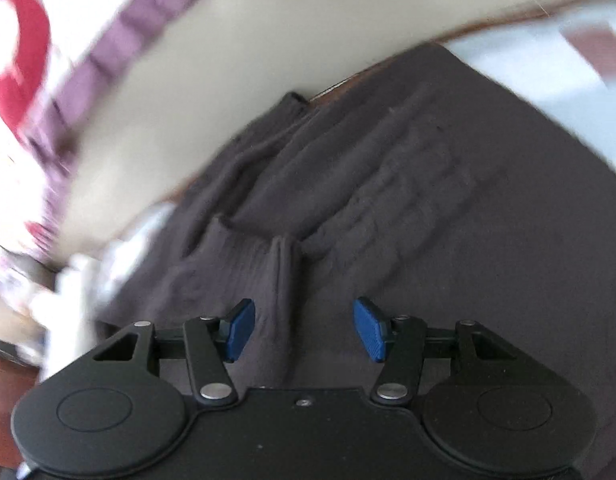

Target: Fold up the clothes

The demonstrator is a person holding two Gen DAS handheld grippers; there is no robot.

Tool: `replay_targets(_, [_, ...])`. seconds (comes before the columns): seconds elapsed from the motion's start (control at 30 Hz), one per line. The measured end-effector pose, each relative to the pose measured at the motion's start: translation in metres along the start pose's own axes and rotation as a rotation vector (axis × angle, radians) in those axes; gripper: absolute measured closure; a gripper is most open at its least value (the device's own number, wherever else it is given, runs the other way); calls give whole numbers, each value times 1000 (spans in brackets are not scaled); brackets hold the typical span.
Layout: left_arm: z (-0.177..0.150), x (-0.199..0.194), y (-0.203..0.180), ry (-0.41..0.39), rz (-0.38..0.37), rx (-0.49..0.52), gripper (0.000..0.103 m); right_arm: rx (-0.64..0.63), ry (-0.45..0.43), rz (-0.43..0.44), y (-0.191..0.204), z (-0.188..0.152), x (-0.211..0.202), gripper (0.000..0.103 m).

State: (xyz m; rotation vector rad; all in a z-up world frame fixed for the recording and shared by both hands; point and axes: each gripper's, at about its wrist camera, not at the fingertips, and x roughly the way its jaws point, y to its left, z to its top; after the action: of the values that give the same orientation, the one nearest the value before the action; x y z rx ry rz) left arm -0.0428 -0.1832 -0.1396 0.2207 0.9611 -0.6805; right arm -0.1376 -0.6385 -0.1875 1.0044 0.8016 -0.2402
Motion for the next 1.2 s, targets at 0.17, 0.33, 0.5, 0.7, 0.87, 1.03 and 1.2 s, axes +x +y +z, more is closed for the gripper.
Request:
replay_targets(0.17, [-23,-26,-12,38,74,33,24,110,123,225,-9,-10,4,36])
replay_targets(0.33, [-31,-19,-35,156,67,72,26,-228,323,346,63,-50,30,36])
replay_targets(0.5, [-30,-8,-54,136,202,159,26,-559,517,375,124,-117,55,36])
replay_targets(0.7, [-44,-24,-42,32,249,71,99,-858,470,362,159,-156,52,36])
replay_targets(0.87, [-61,-64,-39,-5,210,72,100,-711,486,384,148,-128,58,36])
replay_targets(1.03, [-73,-74,-42,36,153,124,103,-729,565,491,167,-152,47,36])
replay_targets(1.2, [-78,-86,-9,26,149,7,65,-788,641,497,189,-192,49,36])
